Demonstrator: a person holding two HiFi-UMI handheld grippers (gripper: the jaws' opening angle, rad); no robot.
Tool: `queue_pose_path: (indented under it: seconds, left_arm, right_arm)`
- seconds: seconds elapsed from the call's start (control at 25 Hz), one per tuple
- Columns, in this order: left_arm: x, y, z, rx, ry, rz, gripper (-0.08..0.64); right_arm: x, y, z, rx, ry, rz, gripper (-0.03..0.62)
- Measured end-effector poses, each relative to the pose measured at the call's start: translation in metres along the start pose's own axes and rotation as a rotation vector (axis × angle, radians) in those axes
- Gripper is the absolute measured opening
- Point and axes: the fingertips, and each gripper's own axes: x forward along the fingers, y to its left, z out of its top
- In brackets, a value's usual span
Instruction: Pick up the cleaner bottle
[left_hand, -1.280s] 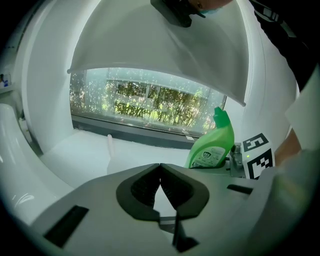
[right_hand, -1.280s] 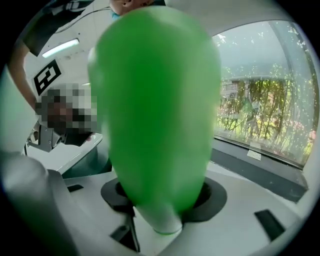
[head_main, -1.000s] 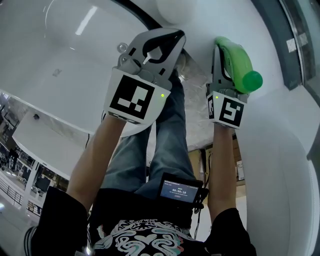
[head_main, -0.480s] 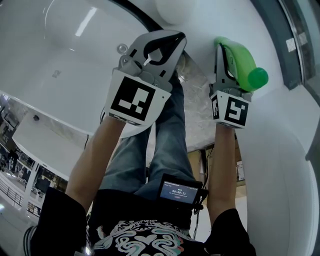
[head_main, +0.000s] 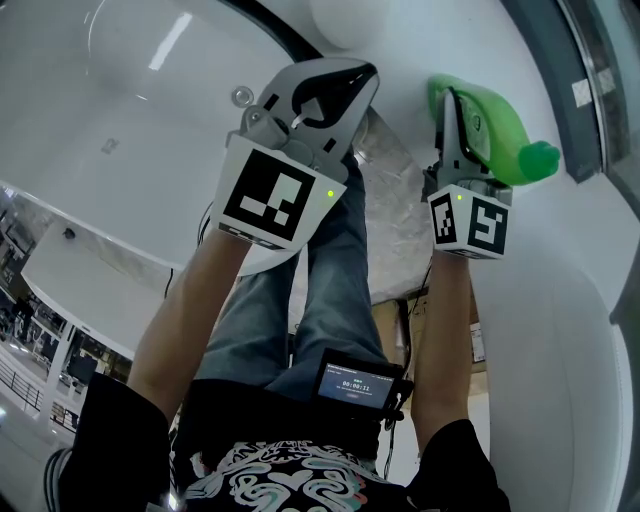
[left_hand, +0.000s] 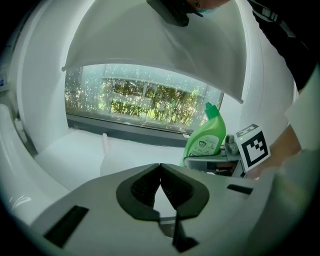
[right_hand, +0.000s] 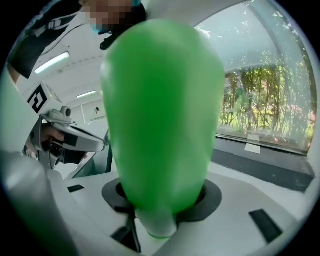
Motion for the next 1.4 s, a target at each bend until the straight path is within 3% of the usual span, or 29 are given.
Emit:
queue_pose_path:
  seconds: [0.36, 0.72, 0.88, 1.12, 1.4]
  left_arm:
    - [0.002, 0.001, -0.001, 0.006, 0.002, -0.005, 0.015]
    - [-0.001, 0.007, 0.000, 0.006, 0.002, 0.002, 0.014]
    - [-0.001, 0.007, -0.005, 0.009, 0.021, 0.003, 0.015]
    - [-0.001, 0.004, -0.003, 0.007, 0.008, 0.003, 0.014]
    - [-0.009, 0.001, 0.005, 0.023, -0.009, 0.010, 0.014]
  right_arm:
    - [-0.002, -0.018, 0.002, 0.195, -0.041, -0.003, 0.213]
    - [-0.006, -0.045, -0.001, 0.520, -0.106, -0.031, 0.212]
    - [-0.005, -0.048, -0.002, 0.564, -0.115, -0.023, 0.210]
    - [-0.008, -0.047, -0.011, 0.705, -0.148, -0.006, 0.209]
    - [-0.013, -0.032, 0.004, 0.744, -0.159, 0.063, 0.207]
